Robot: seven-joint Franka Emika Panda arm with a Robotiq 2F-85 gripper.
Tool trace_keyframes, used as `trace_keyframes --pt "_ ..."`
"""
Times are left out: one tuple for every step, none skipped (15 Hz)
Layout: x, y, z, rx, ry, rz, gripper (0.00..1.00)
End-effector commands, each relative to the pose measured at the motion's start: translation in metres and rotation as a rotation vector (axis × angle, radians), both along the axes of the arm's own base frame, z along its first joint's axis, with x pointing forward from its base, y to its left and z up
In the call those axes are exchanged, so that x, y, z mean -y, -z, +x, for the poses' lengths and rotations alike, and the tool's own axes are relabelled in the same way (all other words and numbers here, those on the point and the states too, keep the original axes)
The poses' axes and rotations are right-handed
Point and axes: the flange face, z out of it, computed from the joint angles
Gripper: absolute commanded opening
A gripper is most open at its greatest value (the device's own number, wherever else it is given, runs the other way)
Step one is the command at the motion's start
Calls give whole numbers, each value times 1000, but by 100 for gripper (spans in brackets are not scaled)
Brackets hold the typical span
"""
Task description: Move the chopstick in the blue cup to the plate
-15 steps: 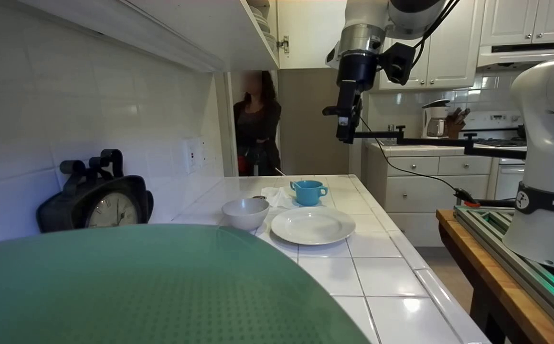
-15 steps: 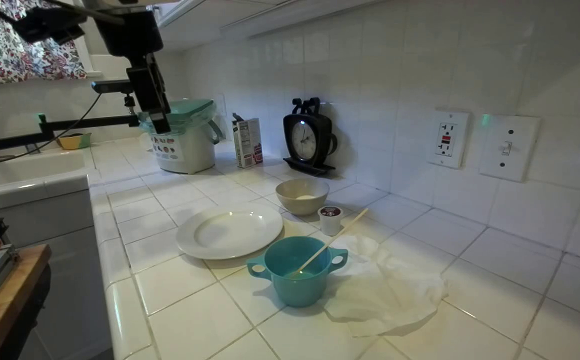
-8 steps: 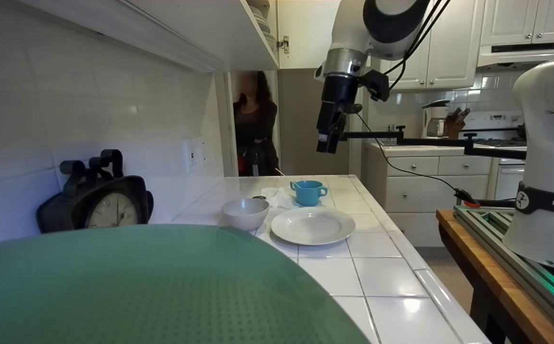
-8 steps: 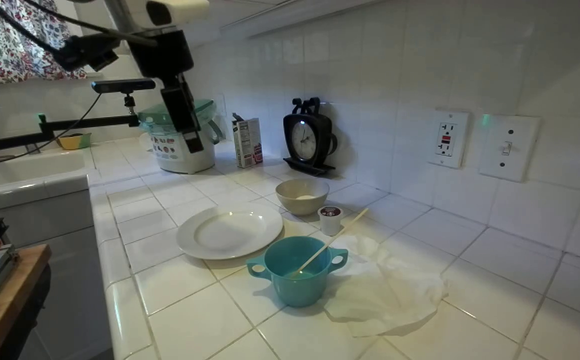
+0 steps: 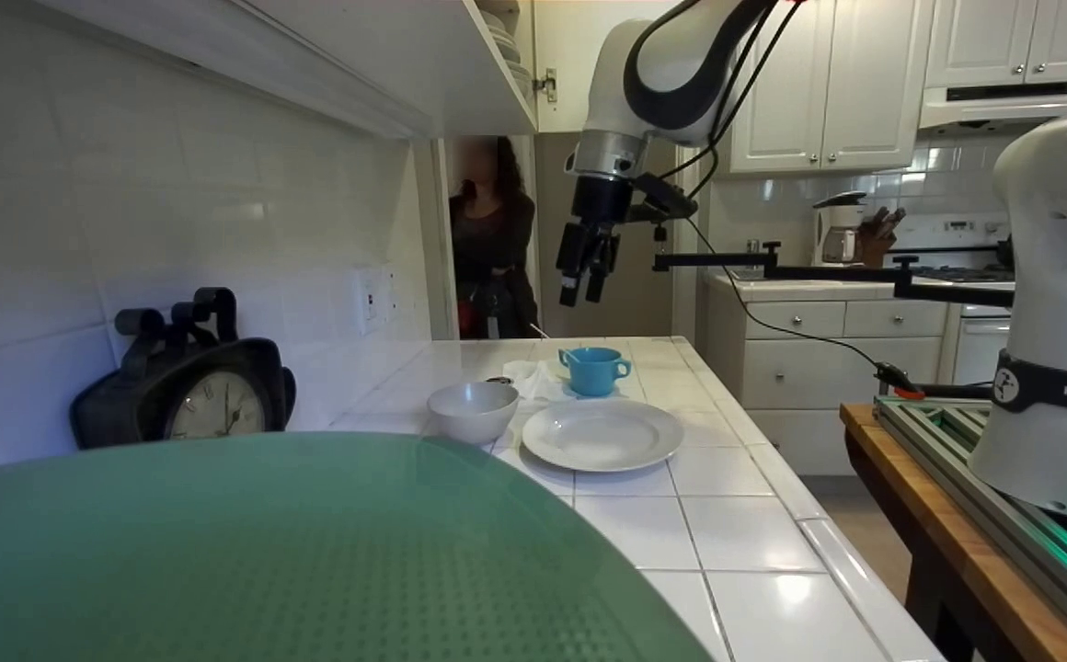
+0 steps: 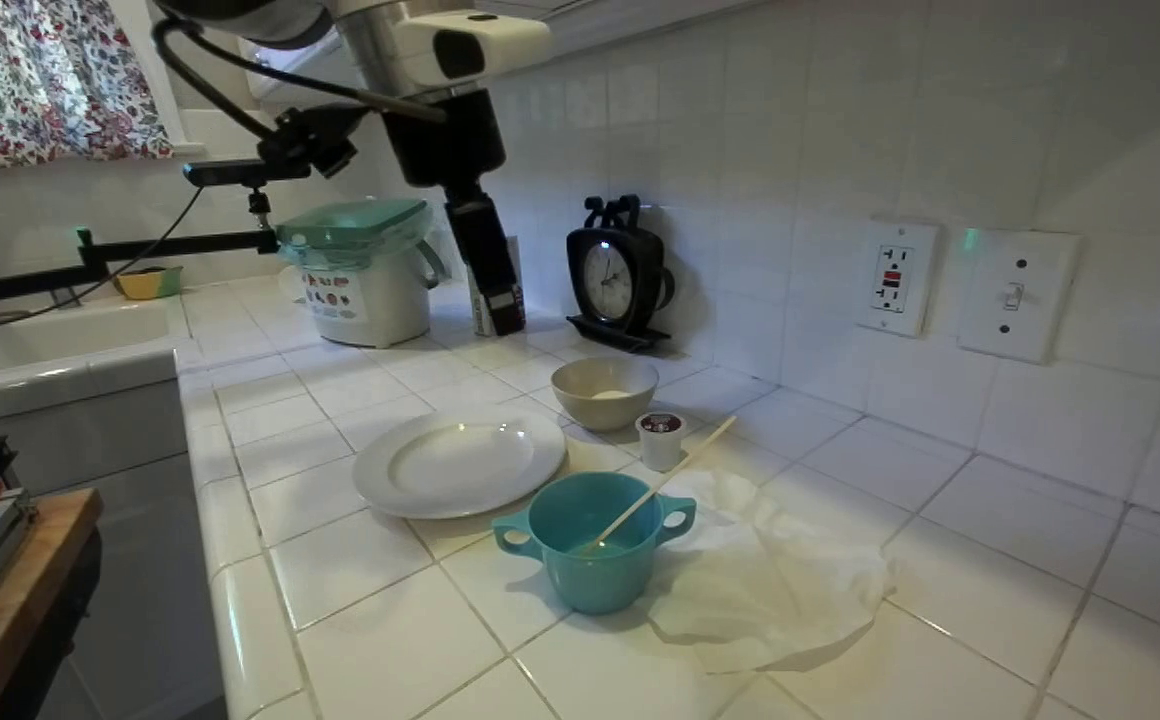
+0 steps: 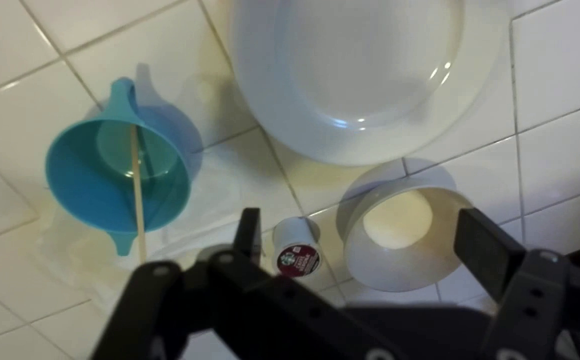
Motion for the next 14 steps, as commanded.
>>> trace_keyframes --pt "18 14 31 -5 -20 -57 100" --pt "24 19 37 -3 -20 -75 100" --pt "31 24 45 -5 -25 -92 100" --pt "38 30 51 -4 -27 -111 100" --pt "45 35 57 -4 -27 -125 100" --pt "52 40 62 -3 -24 -137 100" --pt "59 44 68 2 -19 -148 100" --pt "64 46 72 3 -15 -156 100" --pt "70 49 77 6 -11 -163 100" --pt "75 49 80 6 -4 -167 100" --pt "79 51 83 3 3 -171 100" --pt "83 52 85 2 8 -175 100" --pt "86 53 87 3 16 -179 100" --pt "89 53 89 5 20 -181 100"
